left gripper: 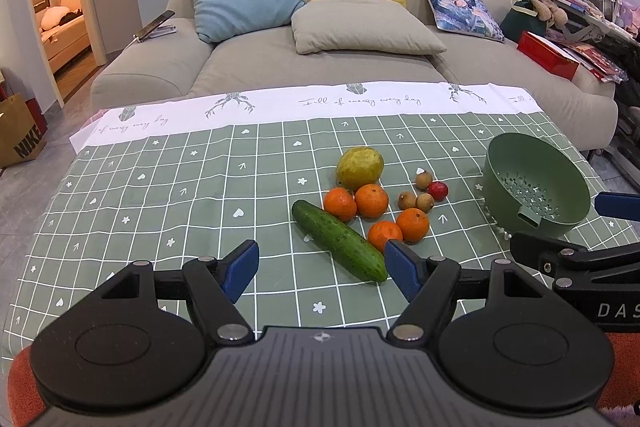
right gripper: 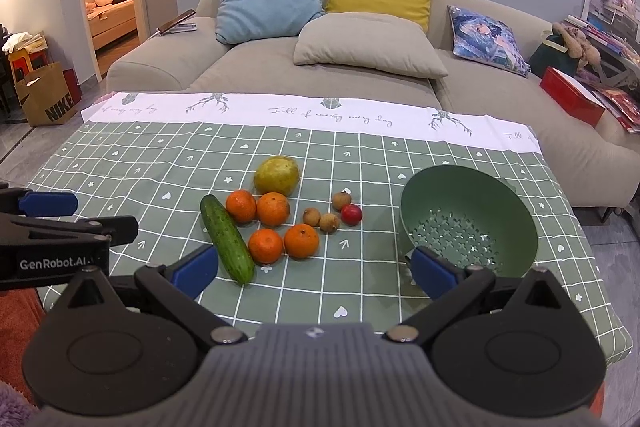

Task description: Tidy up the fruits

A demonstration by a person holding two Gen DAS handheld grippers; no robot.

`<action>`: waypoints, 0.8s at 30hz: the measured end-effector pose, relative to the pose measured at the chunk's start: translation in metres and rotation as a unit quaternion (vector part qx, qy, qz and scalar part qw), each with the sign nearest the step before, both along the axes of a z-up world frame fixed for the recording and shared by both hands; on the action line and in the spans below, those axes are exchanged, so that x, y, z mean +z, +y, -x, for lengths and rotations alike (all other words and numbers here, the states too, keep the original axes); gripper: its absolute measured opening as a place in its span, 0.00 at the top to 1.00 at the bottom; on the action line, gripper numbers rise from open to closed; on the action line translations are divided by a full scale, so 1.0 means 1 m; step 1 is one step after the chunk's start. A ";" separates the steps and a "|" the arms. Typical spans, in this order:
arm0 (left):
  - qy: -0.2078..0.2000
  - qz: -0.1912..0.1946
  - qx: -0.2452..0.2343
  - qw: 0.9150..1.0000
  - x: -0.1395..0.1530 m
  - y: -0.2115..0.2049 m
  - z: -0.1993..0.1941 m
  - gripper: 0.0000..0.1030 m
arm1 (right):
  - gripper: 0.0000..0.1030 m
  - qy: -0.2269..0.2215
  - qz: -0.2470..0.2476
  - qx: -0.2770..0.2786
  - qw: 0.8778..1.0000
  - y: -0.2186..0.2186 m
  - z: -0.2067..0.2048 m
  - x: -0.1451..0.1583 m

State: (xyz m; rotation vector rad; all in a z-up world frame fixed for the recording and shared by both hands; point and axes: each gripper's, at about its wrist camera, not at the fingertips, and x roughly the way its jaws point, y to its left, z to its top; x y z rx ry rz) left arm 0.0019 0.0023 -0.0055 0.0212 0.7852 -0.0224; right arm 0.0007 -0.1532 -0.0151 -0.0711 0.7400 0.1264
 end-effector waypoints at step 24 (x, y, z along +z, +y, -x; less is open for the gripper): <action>0.001 -0.008 -0.006 1.000 0.002 -0.002 0.001 0.18 | 0.04 0.006 -0.002 -0.001 1.000 0.000 -0.002 -0.002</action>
